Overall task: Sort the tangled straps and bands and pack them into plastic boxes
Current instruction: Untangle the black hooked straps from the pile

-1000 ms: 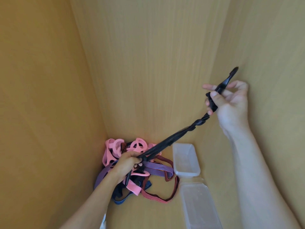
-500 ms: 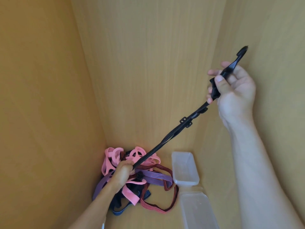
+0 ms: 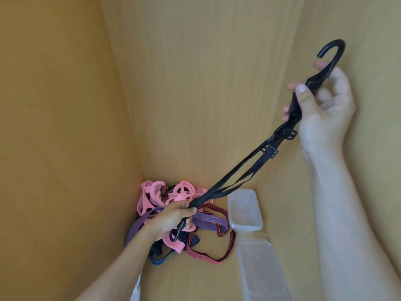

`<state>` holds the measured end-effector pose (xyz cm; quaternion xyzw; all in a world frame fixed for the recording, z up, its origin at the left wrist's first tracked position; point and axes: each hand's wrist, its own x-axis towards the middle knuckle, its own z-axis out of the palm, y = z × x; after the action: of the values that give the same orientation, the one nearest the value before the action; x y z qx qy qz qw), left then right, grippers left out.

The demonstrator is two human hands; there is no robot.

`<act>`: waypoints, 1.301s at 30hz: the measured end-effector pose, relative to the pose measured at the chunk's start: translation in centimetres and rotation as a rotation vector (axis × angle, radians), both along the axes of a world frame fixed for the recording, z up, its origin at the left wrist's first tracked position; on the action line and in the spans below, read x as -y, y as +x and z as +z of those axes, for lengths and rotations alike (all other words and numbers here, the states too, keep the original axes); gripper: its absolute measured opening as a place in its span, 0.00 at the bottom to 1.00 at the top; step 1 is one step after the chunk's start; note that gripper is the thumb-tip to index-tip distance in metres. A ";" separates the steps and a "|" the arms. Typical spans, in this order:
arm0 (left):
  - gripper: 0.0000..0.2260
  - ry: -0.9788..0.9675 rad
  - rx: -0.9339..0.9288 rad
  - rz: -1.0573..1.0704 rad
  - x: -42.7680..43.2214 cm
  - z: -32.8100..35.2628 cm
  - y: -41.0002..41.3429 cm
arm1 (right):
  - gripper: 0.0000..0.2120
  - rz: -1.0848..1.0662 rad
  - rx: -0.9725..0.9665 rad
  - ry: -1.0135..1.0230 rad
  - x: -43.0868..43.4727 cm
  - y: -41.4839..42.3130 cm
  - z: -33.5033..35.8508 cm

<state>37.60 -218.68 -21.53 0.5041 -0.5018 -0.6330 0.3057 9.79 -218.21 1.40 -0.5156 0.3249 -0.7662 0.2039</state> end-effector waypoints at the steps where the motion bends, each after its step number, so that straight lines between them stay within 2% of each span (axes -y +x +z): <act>1: 0.07 0.005 0.010 -0.007 -0.2 -0.2 0.1 | 0.17 -0.002 -0.012 -0.007 -0.1 -0.2 0.1; 5: 0.07 0.100 -0.024 -0.012 -0.7 -0.7 0.5 | 0.18 0.025 -0.108 0.020 -0.1 -0.5 0.0; 9: 0.07 0.139 -0.123 -0.004 -1.1 -0.2 0.7 | 0.17 0.046 -0.227 0.150 0.3 -0.2 -1.3; 11: 0.13 0.132 -0.149 0.015 -1.0 0.2 0.8 | 0.14 0.040 -0.314 0.239 0.7 0.0 -2.3; 14: 0.15 0.035 0.004 0.026 -0.6 0.6 1.0 | 0.12 0.081 -0.413 0.338 1.3 0.7 -4.3; 18: 0.20 -0.109 0.351 0.032 0.2 1.1 0.8 | 0.08 0.145 -0.455 0.436 1.9 1.9 -7.5; 22: 0.23 -0.204 0.505 -0.060 0.3 1.5 0.0 | 0.07 0.223 -0.441 0.506 1.9 2.8 -10.0; 26: 0.26 -0.320 0.535 -0.093 0.0 2.2 -1.2 | 0.06 0.280 -0.480 0.579 1.8 3.5 -12.1; 30: 0.29 -0.542 0.566 -0.117 0.1 3.6 -2.2 | 0.03 0.296 -0.517 0.645 1.6 3.9 -14.1; 35: 0.26 -0.825 0.681 -0.140 -0.4 5.5 -3.4 | 0.09 0.435 -0.408 0.791 1.0 4.3 -16.3; 39: 0.26 -0.925 0.617 -0.163 -0.9 5.9 -4.1 | 0.11 0.405 -0.393 0.858 1.0 4.9 -17.7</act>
<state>33.51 -217.81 -15.60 0.4390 -0.8306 -0.1917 0.2840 14.64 -219.18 -16.26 -0.5723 0.5360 -0.3975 0.4766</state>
